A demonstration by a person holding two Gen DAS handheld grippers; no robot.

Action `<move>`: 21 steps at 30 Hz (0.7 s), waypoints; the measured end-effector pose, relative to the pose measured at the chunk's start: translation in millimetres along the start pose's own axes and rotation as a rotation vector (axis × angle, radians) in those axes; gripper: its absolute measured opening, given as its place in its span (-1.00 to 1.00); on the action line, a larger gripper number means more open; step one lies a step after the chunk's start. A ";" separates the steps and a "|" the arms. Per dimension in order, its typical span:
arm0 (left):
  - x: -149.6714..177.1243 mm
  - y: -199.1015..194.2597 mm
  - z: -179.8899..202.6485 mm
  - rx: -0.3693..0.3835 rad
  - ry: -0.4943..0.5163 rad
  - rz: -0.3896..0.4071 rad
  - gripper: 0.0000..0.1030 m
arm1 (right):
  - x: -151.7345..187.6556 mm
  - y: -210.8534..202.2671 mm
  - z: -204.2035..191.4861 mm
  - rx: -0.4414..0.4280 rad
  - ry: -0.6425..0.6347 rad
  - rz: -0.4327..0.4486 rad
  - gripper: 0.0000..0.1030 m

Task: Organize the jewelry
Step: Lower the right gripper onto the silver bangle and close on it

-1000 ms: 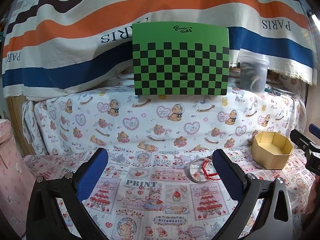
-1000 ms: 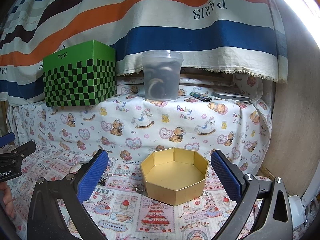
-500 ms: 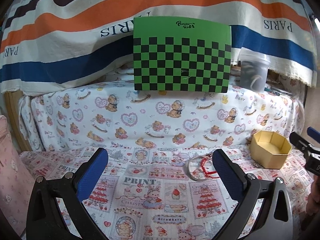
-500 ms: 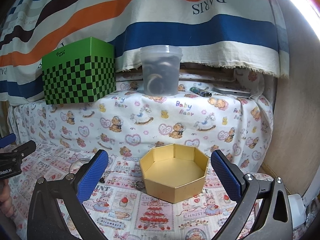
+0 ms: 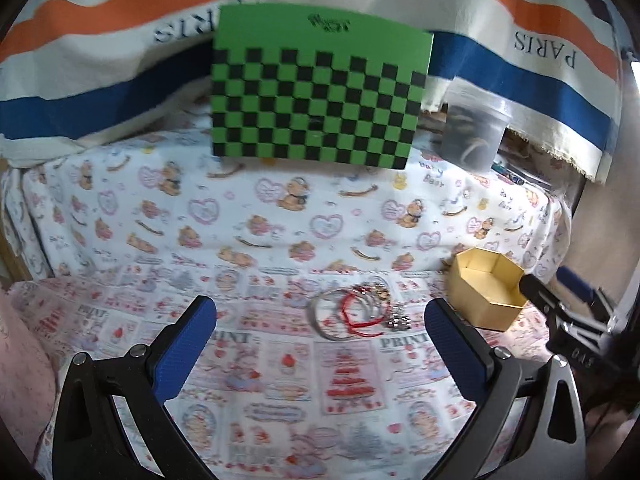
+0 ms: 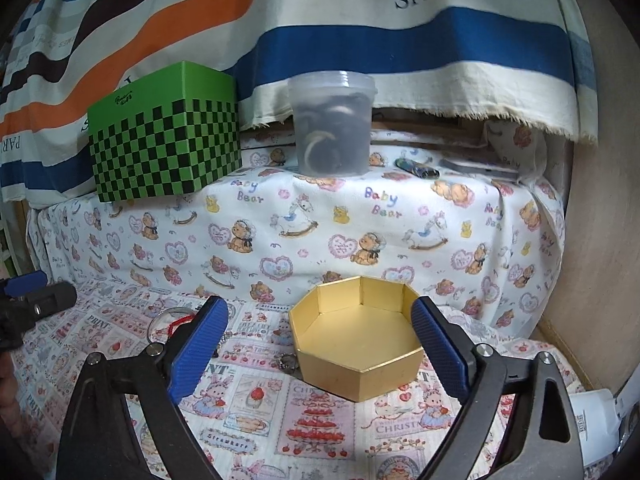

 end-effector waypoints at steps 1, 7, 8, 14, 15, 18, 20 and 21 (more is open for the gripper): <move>-2.2 7.1 0.9 0.009 -0.014 -0.032 0.84 | 0.1 1.9 3.8 -0.011 0.021 -0.016 0.83; 3.2 54.9 -0.3 0.058 -0.143 -0.217 0.28 | -4.2 9.1 22.8 0.001 0.096 -0.048 0.82; 6.2 64.1 1.6 0.050 -0.137 -0.241 0.18 | -3.9 8.8 24.3 0.002 0.097 -0.050 0.82; 19.4 100.5 -2.8 -0.004 -0.125 -0.291 -0.19 | -2.3 10.6 21.7 0.020 0.063 -0.053 0.82; 19.7 101.8 -6.3 -0.029 -0.117 -0.275 -0.19 | -1.9 10.8 20.6 0.020 0.058 -0.053 0.82; 23.2 106.6 -15.4 -0.077 -0.093 -0.268 -0.48 | -0.9 9.6 14.3 0.014 0.033 -0.052 0.82; 26.8 109.6 -19.7 -0.079 -0.113 -0.283 -0.79 | 0.2 8.0 8.8 0.015 0.004 -0.047 0.82; 28.4 110.8 -18.1 -0.065 -0.112 -0.288 -0.79 | 1.2 6.6 6.3 0.011 -0.009 -0.053 0.81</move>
Point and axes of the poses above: each gripper's, at about its wrist camera, not at the fingertips, and y roughly the way its jaws point, z to its right, x to its underside, the point moved 5 cm from there along y, roughly the way its jaws point, and after that the axes turned 11 degrees about x, right-handed, at the moved point
